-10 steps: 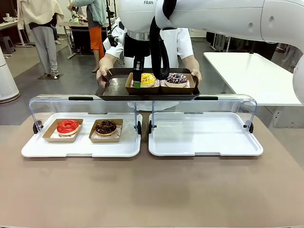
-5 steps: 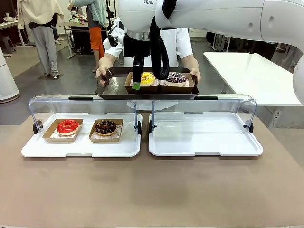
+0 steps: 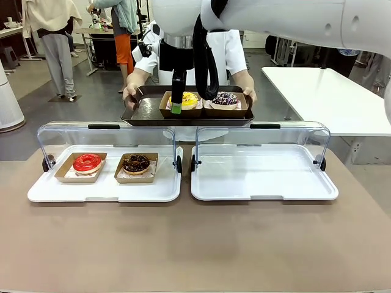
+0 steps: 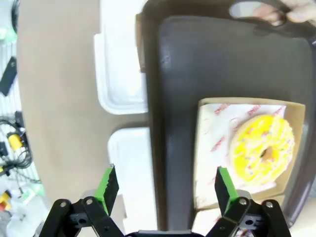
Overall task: Provide the desired donut to the person.
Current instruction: Place the picked Paper togo box onto the Handle tray extended by the person.
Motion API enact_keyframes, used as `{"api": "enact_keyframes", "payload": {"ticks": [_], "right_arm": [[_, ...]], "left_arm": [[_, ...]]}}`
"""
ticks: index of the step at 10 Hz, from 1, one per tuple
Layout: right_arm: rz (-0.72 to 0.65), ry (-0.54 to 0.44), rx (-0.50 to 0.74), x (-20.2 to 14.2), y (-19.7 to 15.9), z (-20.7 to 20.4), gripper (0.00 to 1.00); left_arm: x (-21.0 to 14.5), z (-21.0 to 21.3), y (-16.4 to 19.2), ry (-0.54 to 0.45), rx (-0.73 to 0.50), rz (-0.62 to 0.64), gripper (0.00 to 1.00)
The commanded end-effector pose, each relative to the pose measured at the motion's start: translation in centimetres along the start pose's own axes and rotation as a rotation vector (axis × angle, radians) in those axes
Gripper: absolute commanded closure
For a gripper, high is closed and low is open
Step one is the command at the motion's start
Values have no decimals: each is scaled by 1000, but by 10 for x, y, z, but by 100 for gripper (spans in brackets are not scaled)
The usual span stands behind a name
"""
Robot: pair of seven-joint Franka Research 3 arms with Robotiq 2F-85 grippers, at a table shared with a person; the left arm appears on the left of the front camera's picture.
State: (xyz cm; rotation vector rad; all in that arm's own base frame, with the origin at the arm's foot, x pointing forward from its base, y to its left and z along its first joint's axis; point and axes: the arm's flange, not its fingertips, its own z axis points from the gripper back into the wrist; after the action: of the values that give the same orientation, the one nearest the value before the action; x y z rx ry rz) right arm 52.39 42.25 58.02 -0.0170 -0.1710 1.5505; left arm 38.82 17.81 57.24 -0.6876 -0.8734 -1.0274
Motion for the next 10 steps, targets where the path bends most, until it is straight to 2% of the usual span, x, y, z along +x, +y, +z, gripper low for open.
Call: {"api": "enact_keyframes", "payload": {"ticks": [1,4,7,8,10], "right_arm": [[61,35,52,-28,45,25,0],[67,22,-4,-78,89,43,0],[55,-7,-61,-115,103,36,0],[44,47,-16,-83,88,60,0],[44,47,-16,-83,88,60,0]], "left_arm": [[1,1,-1,-2,-3,-3,0],[1,1,-1,-2,-3,-3,0],[1,1,-1,-2,-3,-3,0],[1,1,-1,-2,-3,-3,0],[1,1,-1,-2,-3,-3,0]]}}
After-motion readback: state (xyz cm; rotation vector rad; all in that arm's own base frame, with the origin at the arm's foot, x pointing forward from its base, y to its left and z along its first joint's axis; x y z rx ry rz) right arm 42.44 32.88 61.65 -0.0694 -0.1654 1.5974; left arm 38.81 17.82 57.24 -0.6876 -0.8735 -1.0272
